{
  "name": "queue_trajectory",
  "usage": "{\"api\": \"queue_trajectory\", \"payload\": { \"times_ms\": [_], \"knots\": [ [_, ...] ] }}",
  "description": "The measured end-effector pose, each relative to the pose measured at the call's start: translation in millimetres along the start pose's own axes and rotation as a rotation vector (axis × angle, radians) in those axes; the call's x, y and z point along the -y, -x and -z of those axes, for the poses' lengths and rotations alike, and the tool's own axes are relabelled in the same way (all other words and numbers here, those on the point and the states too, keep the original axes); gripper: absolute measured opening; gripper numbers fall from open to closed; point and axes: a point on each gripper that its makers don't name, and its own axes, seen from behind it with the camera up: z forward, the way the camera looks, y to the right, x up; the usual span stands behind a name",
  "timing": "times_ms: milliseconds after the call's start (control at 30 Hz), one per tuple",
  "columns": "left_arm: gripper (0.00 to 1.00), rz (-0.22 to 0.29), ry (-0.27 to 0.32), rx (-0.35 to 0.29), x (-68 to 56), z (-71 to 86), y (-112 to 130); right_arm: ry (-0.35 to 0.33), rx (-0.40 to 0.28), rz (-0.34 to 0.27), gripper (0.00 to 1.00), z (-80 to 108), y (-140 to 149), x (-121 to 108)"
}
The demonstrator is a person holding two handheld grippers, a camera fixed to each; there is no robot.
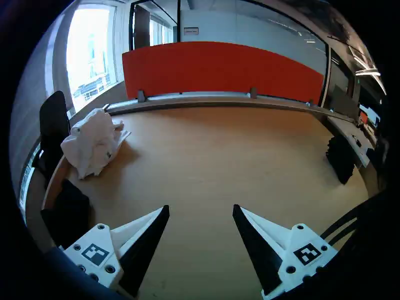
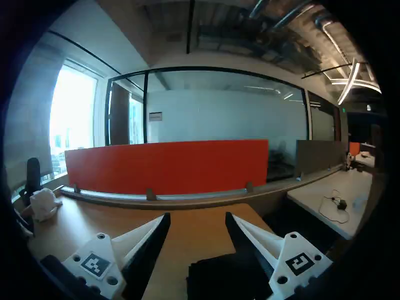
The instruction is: Fold towel
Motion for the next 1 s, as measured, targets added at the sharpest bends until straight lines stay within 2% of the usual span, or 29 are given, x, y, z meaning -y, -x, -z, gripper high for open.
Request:
{"api": "queue_trajectory", "payload": {
  "times_ms": [200,467,800,1000],
  "knots": [
    [0.94,-0.001,-0.011,-0.094,3.6,2.8,-27,-0.029,-0.002,0.012,0.84,-0.9,-4,19],
    [0.94,0.029,-0.043,-0.228,15.5,6.7,-67,-0.066,0.005,0.017,0.84,0.7,-6,48],
    [0.94,0.048,-0.072,-0.344,29.8,9.9,-109,-0.104,-0.025,0.001,0.84,1.2,-30,90],
    [0.94,0.046,-0.074,-0.408,34.4,13.9,-135,-0.116,-0.034,0.008,0.84,0.7,-31,113]
  ]
}}
